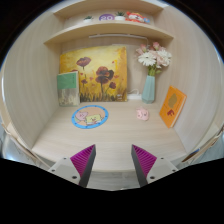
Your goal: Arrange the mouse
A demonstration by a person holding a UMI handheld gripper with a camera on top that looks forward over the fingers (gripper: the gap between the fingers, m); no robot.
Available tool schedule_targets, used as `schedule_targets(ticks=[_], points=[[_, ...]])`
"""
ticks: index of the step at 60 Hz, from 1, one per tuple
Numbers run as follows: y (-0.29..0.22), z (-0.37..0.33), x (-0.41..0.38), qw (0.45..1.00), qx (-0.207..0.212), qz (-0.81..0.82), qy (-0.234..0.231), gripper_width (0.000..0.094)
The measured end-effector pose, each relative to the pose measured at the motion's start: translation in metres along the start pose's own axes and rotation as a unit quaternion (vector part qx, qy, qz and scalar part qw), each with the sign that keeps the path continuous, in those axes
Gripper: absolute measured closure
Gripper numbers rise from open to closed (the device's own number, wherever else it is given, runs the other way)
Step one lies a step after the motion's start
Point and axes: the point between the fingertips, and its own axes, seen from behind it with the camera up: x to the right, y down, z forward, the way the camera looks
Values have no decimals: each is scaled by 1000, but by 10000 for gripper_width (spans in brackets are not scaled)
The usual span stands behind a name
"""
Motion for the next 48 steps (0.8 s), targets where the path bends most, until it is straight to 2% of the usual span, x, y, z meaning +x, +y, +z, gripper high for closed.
schedule_targets(ticks=[9, 15, 36, 48], points=[[31, 47, 65, 998, -46, 10, 37, 231], [31, 87, 98, 997, -60, 16, 49, 245], [-37, 234, 154, 996, -68, 2, 49, 242], [-70, 291, 163, 997, -69, -5, 46, 233]])
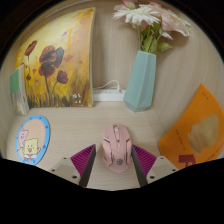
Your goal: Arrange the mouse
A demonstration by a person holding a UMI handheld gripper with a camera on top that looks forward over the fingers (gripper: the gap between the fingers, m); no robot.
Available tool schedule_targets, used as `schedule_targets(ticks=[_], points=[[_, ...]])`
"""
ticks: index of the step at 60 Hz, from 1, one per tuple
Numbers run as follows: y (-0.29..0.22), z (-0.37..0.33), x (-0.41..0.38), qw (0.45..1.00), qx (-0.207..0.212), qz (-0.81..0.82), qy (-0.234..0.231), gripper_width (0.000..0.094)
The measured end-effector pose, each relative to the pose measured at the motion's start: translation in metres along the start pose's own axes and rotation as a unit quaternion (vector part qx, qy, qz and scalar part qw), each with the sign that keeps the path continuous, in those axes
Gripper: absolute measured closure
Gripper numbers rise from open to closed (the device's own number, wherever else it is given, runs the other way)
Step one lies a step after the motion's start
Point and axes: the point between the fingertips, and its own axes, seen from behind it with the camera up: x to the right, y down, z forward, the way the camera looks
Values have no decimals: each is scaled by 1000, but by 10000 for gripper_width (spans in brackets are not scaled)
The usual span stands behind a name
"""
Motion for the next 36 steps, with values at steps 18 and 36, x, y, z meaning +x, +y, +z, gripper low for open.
schedule_targets(ticks=[18, 36], points=[[-8, 18, 9, 1000, -10, 12, 18, 466], [-114, -58, -5, 998, 41, 40, 33, 546]])
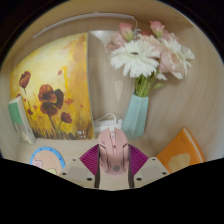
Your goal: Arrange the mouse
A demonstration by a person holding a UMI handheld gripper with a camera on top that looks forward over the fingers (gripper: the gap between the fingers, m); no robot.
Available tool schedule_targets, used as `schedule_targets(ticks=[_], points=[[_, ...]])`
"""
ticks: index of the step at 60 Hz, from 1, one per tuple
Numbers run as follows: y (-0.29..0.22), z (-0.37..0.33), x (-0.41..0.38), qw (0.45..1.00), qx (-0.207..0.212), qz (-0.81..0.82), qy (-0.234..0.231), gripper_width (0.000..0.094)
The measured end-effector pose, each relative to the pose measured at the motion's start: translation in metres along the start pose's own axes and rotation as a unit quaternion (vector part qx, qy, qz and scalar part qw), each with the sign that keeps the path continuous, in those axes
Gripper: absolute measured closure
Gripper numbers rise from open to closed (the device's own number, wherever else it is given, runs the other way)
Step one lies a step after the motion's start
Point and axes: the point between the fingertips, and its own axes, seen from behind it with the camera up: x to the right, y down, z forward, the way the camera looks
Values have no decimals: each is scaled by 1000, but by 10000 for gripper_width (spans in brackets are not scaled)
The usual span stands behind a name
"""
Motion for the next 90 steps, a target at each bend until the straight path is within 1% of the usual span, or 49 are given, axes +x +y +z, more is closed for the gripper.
schedule_targets(ticks=[5, 9, 13, 17, 21, 27, 31, 39, 42, 47, 48, 50, 57, 59, 60, 64, 67, 68, 70, 71, 72, 74, 79, 85, 90], points=[[-63, -37, -26, 998, 57, -2, -3, 546], [-99, -63, -57, 996, 87, 2, -9, 545], [-120, -84, -95, 994, 109, 0, -20, 546], [-123, -92, -134, 993, 116, -18, -31, 545], [-103, -88, -176, 993, 104, -35, -47, 546], [-41, -64, -228, 995, 40, -46, -76, 549], [5, -43, -243, 995, 2, -60, -75, 548], [87, -5, -261, 993, -61, -67, -74, 548], [109, 4, -265, 992, -75, -67, -75, 548], [132, 15, -267, 991, -86, -73, -71, 550], [134, 15, -267, 991, -89, -72, -71, 547], [132, 16, -268, 992, -76, -71, -67, 549], [133, 17, -268, 994, -77, -56, -62, 544], [133, 17, -268, 994, -77, -56, -60, 524], [133, 17, -268, 994, -77, -57, -59, 495], [134, 18, -268, 993, -79, -61, -57, 443], [136, 16, -269, 992, -92, -59, -62, 395], [136, 15, -270, 992, -97, -57, -65, 371], [133, 10, -273, 991, -101, -49, -72, 287], [128, 7, -273, 992, -97, -44, -74, 250], [122, 4, -274, 992, -91, -41, -77, 234], [111, -3, -275, 993, -74, -38, -82, 234], [82, -35, -273, 994, -48, -49, -85, 230], [51, -88, -273, 993, -19, -46, -104, 236], [34, -136, -267, 992, 3, -47, -115, 233]])
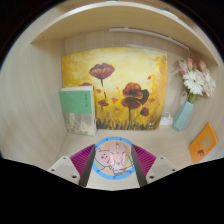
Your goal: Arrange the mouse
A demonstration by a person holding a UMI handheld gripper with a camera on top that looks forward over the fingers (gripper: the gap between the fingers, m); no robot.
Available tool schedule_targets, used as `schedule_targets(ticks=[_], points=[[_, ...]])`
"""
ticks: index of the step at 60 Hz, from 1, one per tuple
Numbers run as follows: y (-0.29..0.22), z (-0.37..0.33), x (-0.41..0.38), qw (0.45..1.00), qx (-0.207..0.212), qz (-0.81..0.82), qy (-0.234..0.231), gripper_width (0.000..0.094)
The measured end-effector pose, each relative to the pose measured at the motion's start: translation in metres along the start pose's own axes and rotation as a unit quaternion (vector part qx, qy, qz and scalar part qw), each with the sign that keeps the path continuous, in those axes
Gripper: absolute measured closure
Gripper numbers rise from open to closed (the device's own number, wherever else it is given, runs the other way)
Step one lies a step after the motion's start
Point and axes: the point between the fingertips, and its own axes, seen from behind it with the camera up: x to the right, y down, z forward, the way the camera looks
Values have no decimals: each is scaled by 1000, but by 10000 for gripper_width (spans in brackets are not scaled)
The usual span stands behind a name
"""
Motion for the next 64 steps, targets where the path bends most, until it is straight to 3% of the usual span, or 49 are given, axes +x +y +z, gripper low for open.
schedule_targets(ticks=[10, 24, 46, 64], points=[[1, -78, 0, 999, 37, 1, -18, 234], [40, -142, 19, 999, 34, -6, -20, 234], [82, -189, 52, 999, 33, -7, -9, 238], [81, -204, 61, 999, 43, 2, -9, 241]])
